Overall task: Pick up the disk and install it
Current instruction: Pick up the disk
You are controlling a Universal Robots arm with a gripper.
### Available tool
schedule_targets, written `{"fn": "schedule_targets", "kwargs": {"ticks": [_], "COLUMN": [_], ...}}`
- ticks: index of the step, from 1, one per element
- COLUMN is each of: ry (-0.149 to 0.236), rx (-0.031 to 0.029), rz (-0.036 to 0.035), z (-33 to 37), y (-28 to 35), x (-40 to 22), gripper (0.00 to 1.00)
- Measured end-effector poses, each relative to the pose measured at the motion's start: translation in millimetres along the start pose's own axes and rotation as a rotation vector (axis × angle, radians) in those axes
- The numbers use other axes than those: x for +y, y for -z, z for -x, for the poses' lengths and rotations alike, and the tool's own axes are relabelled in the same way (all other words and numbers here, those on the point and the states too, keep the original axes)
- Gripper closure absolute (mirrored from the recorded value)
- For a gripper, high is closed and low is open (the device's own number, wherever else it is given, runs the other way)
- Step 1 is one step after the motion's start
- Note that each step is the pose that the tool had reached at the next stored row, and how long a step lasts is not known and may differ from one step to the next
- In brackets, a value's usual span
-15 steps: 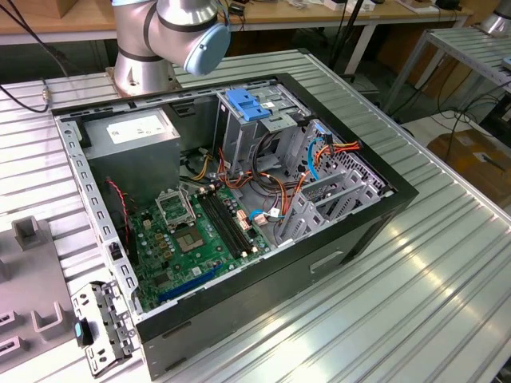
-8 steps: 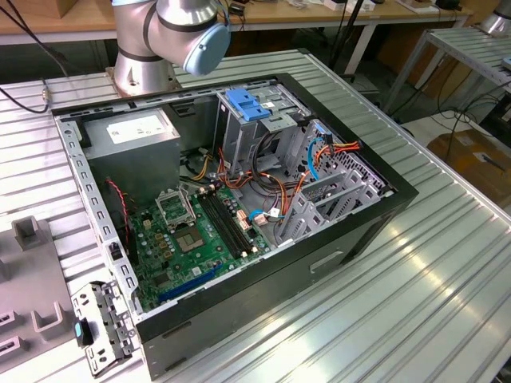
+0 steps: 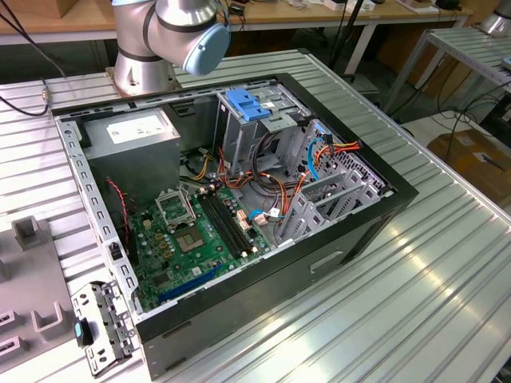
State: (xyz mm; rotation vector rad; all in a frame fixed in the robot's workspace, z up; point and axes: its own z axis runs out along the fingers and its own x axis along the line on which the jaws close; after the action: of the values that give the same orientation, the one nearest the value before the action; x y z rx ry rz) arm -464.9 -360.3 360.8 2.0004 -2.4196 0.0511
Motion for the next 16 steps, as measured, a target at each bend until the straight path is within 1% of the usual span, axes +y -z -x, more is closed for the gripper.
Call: {"fn": "schedule_targets", "kwargs": {"ticks": [1,5,7,8,9,10,12,15,16], "ry": [0.0,0.0,0.0,0.0,0.0,0.0,0.0,0.008,0.025], "rx": [0.0,-0.0001,0.0,0.0,0.0,-0.0002,-0.0001,-0.0002,-0.0006], "rz": [0.0,0.0,0.0002,0.0002,0.0001,-0.0002,-0.0001,-0.0003,-0.0007], "z": [0.1,-0.7,-1.6,-1.8,-2.1,-2.2,-2.1,-2.0,-1.9], "y": [-2.6,-9.8,-12.3,-13.6,-16.0,-18.1,-22.5,-27.9,-30.1], "x": [0.2,1.2,2.0,3.0,4.6,5.1,5.4,5.6,5.7], "gripper": [0.89,0.64,0.52,0.52,0.46,0.46,0.34,0.34,0.34]}}
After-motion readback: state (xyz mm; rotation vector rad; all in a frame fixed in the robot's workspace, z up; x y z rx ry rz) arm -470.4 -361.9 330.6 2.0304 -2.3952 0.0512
